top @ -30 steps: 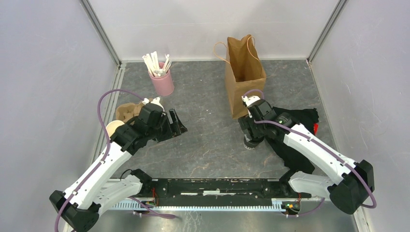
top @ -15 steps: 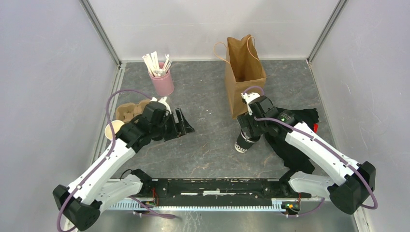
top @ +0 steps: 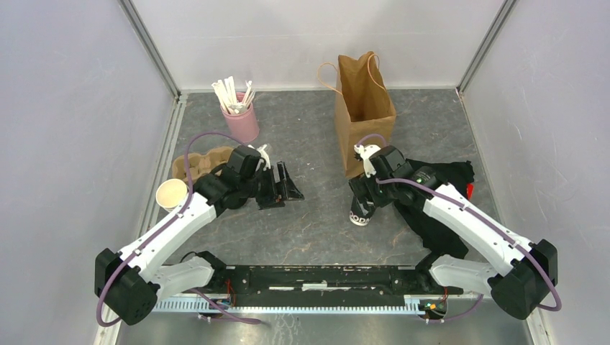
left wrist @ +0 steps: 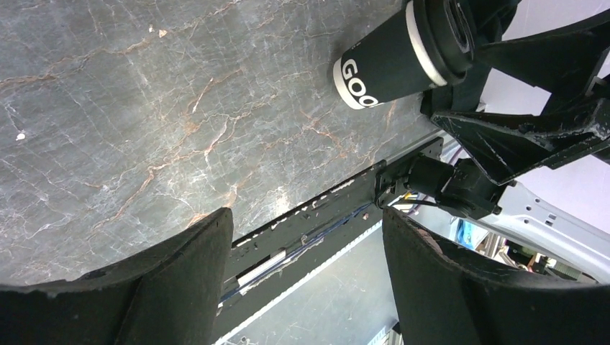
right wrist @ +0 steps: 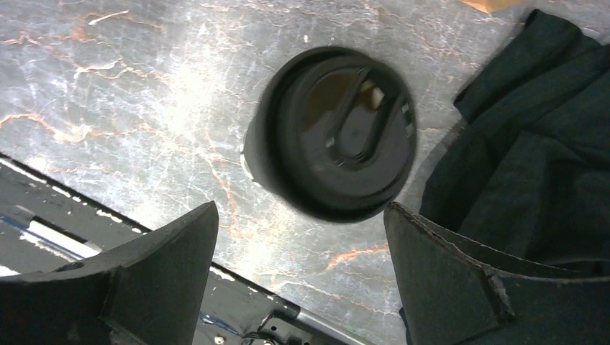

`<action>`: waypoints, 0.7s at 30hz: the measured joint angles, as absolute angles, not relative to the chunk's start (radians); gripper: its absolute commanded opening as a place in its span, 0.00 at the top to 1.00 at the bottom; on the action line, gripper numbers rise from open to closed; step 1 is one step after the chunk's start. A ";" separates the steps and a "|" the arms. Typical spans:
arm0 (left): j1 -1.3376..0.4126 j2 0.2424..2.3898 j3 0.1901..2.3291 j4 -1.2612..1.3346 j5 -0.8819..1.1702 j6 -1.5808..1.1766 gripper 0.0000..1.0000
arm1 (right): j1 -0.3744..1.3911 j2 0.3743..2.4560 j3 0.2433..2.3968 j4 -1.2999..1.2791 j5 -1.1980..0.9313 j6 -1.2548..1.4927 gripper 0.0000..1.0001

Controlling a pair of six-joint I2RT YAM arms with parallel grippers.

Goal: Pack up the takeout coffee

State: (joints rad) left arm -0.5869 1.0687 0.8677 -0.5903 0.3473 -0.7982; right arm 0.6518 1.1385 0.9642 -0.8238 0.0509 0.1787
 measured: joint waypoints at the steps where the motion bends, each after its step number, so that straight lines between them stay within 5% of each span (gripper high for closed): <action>1: -0.587 1.069 0.868 -0.589 0.350 -0.798 0.18 | 0.652 1.136 0.963 -0.822 0.040 0.178 0.10; 7: -0.587 1.085 0.868 -0.583 0.353 -0.798 0.18 | 0.661 1.129 0.929 -0.805 -0.013 0.175 0.12; 14: -0.587 1.127 0.868 -0.564 0.374 -0.798 0.18 | 0.646 1.128 0.914 -0.802 -0.004 0.215 0.02; 21: -0.587 1.136 0.868 -0.566 0.377 -0.798 0.17 | 0.381 1.169 0.927 -0.723 -0.109 0.297 0.02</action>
State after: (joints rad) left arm -0.5869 1.1358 0.8684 -0.5655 0.3775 -0.7982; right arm 0.3805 1.1694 0.9272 -0.7235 -0.1089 0.2970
